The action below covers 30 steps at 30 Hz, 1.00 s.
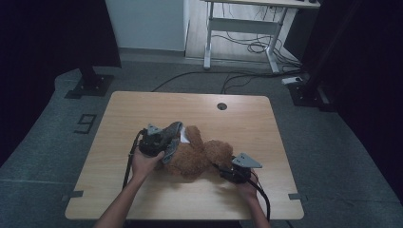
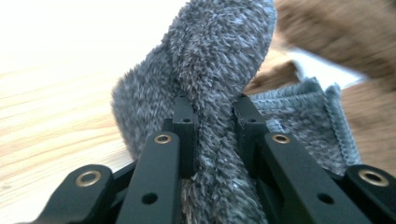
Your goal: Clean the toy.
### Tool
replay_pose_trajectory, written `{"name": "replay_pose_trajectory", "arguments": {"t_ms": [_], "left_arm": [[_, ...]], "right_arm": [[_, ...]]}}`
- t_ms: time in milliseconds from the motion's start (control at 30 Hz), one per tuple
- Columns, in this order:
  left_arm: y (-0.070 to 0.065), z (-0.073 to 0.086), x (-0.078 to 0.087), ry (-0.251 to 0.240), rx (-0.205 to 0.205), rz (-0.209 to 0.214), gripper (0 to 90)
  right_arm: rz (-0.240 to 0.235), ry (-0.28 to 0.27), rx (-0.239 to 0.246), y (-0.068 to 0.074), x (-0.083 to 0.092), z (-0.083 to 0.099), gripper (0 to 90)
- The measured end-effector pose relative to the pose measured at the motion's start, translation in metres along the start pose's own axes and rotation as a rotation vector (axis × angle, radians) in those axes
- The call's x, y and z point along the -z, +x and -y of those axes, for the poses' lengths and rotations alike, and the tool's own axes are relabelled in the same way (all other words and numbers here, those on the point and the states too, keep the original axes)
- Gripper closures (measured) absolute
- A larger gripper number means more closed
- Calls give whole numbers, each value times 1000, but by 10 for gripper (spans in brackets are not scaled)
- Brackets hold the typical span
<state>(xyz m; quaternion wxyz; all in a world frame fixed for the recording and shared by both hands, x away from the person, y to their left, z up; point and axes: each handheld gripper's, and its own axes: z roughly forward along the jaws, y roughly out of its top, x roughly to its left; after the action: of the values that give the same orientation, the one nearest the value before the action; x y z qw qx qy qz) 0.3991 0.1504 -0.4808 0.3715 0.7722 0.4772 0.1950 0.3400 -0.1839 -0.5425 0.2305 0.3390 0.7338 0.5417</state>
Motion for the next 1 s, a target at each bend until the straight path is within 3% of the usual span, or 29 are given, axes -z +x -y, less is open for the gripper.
{"name": "replay_pose_trajectory", "arguments": {"t_ms": [100, 167, 233, 267, 367, 533, 633, 733, 867, 1000], "left_arm": [[11, 5, -9, 53, 5, -39, 747], [22, 11, -13, 82, 30, -29, 747], [30, 14, -11, 63, 89, 22, 746], [32, 14, -9, 58, 97, 30, 746], [25, 6, 4, 19, 64, 15, 746], [2, -17, 33, -82, 2, 47, 745], [-20, -31, 48, -151, -21, 113, 745], [-45, -40, 55, -170, -75, 170, 745], [-86, -51, 48, -173, -128, 243, 744], [-119, -59, 21, -130, -148, 284, 742]], "right_arm": [[0, 1, 0, 0, 0, 0, 434], [0, 2, 3, 0, 0, 0, 434], [-2, 3, 4, -1, 1, 0, 434], [-2, 3, 4, -1, 1, 0, 434], [-1, 4, 8, -2, 1, 0, 434], [2, 5, 10, -1, 2, 1, 434], [4, 4, 9, -1, 2, 1, 434], [2, 3, 10, -2, 2, 1, 434], [0, 5, 8, -2, 2, 1, 434], [3, 5, 11, -1, 2, 1, 434]]}}
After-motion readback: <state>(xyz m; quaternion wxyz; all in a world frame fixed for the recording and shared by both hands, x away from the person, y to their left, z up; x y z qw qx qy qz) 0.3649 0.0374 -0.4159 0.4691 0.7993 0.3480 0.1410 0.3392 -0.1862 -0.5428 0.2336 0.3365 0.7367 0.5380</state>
